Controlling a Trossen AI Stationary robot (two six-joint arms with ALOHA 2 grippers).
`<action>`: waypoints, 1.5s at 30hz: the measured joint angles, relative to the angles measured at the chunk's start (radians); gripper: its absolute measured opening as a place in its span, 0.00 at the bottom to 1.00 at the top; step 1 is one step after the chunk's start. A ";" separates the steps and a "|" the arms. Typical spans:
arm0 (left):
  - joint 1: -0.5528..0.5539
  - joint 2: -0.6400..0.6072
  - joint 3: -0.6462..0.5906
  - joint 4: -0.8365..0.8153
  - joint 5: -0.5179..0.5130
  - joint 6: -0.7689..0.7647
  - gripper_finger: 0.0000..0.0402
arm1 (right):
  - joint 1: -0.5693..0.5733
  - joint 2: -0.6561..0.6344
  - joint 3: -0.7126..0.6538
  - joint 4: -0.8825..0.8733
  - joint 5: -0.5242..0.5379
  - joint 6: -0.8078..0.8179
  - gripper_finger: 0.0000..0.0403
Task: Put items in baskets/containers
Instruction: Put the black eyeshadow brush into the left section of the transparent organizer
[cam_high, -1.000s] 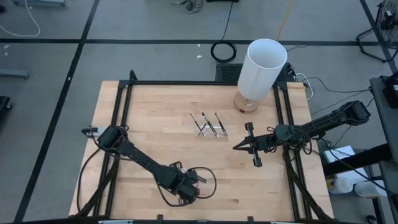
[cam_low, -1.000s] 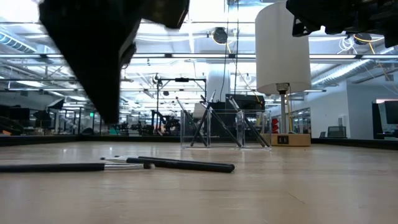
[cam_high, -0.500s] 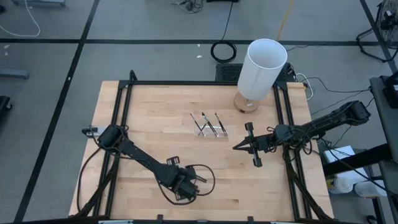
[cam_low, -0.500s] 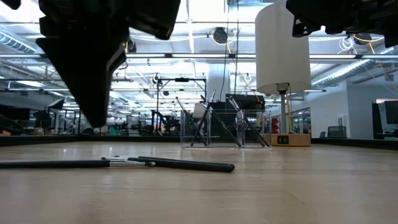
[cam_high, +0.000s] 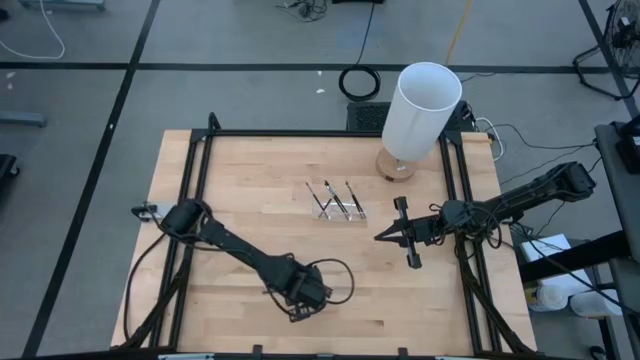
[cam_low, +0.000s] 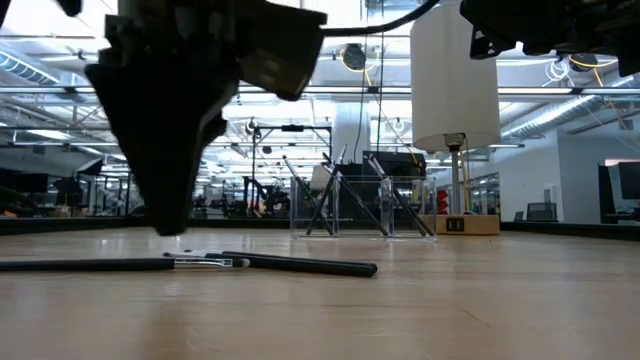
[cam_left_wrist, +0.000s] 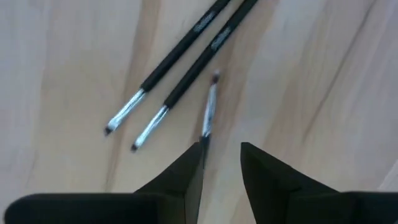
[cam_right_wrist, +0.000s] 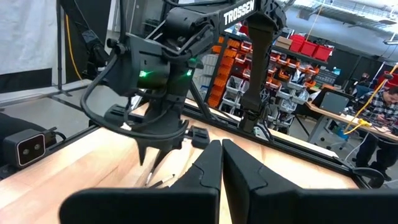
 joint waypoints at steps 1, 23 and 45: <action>0.000 0.004 0.000 0.007 0.000 0.002 0.29 | 0.000 0.000 0.000 -0.001 0.000 -0.001 0.00; 0.010 0.060 0.001 -0.013 -0.049 0.049 0.29 | 0.000 0.000 0.000 0.001 0.002 -0.002 0.00; -0.014 0.147 0.009 0.035 0.031 0.012 0.03 | 0.000 0.000 0.000 0.000 0.000 0.006 0.00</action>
